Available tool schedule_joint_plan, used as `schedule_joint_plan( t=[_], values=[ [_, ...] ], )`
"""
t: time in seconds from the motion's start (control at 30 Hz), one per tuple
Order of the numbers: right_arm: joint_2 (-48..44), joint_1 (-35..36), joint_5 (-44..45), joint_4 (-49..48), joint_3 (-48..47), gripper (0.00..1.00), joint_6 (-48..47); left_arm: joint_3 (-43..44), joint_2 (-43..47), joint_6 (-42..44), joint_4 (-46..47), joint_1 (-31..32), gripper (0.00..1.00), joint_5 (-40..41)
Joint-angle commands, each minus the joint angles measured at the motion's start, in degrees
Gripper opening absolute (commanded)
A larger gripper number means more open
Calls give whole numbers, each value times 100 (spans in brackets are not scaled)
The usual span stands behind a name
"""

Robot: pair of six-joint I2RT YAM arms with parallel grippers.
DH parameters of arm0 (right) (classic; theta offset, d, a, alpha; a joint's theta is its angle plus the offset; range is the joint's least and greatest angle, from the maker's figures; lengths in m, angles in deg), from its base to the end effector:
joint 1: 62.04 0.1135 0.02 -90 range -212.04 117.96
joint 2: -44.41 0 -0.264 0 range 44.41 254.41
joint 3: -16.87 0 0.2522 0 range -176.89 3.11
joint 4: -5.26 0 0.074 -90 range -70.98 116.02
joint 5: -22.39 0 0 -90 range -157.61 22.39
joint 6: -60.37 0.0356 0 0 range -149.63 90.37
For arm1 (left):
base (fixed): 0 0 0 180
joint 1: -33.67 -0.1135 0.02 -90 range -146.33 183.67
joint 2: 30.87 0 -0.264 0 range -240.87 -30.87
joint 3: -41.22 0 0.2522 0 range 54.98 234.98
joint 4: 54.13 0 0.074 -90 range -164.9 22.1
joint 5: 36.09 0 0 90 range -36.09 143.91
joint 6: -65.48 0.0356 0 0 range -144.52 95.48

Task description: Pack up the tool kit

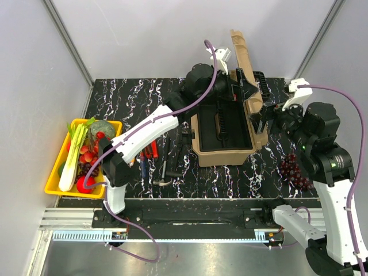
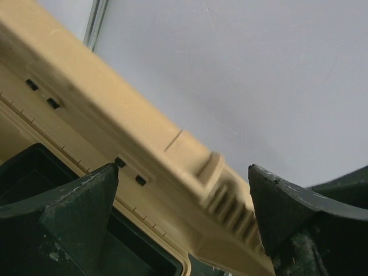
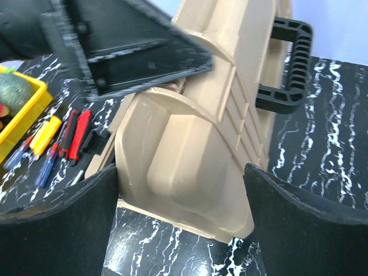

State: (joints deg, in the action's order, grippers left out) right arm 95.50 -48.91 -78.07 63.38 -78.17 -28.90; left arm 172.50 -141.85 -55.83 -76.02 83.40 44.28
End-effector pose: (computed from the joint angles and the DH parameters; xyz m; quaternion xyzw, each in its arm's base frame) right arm 0.1363 0.0384 0.4673 -0.1405 0.7750 0.1452 0.5988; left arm 0.2929 -0.3549 0.4445 0.1721 0.6957 -0.4971 0.4891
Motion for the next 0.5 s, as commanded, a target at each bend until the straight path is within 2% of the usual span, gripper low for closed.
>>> schedule_joint_plan(
  t=[0.0,0.13,0.3,0.47],
  values=[
    [-64,-38,1352,-551,59,90,190,-369,805,64,513,-139,99,-188],
    [-82,-47,1660,-595,41,87,304,-685,1227,64,653,-341,99,-171],
    [-196,-38,2178,-718,86,83,524,-1239,1561,134,514,-544,99,276],
    [-161,-47,2461,-692,-2,60,612,-1266,1430,90,-92,-588,99,532]
  ],
)
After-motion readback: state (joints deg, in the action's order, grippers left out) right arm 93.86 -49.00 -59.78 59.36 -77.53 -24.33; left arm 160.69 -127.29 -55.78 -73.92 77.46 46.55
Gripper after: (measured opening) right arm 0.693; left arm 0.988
